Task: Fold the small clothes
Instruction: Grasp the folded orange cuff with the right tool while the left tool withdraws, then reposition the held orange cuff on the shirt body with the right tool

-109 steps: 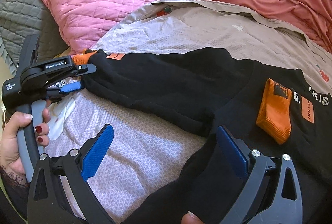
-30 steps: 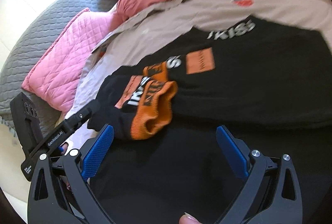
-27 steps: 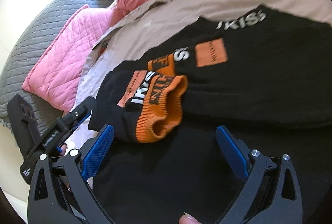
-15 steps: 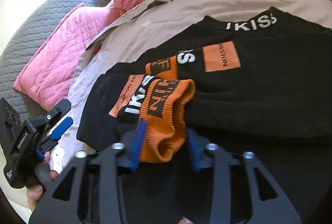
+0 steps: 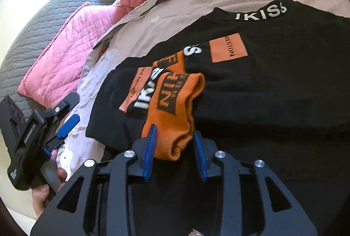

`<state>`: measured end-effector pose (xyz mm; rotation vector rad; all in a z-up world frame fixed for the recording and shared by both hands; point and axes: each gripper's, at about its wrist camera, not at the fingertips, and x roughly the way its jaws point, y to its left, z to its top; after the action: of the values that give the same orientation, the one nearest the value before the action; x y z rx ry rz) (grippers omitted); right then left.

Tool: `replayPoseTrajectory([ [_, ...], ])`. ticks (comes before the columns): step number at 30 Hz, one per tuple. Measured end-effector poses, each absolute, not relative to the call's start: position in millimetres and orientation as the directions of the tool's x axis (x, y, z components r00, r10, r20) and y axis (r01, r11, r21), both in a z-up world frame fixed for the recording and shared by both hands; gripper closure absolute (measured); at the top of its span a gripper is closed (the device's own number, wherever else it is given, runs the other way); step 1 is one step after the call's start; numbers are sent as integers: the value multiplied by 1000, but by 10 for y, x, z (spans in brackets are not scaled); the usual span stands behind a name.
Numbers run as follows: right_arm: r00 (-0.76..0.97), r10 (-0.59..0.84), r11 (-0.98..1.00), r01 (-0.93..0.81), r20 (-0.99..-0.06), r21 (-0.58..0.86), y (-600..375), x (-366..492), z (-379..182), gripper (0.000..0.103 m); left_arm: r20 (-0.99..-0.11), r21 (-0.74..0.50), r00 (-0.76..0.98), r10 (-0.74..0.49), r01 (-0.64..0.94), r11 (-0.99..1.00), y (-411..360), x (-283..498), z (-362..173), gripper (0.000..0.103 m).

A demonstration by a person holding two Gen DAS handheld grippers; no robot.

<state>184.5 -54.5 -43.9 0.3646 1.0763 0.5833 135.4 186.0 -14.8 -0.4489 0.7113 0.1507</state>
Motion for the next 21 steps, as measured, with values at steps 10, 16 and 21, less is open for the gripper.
replayPoseTrajectory([
  [10,402,619,781,-404,-674,476,-383,1821,-243,95,-655,-345,756,-9,-289,893,1883,1353,-127,22],
  [16,497,594,799,-456,-633,392,-589,1881,120,95,-640,-359,768,-3,-296,885,1939,1326,-102,17],
  [21,608,496,861,-437,-620,261,-985,2049,426,95,-637,-347,771,-5,-282,895,1892,1339,-93,17],
])
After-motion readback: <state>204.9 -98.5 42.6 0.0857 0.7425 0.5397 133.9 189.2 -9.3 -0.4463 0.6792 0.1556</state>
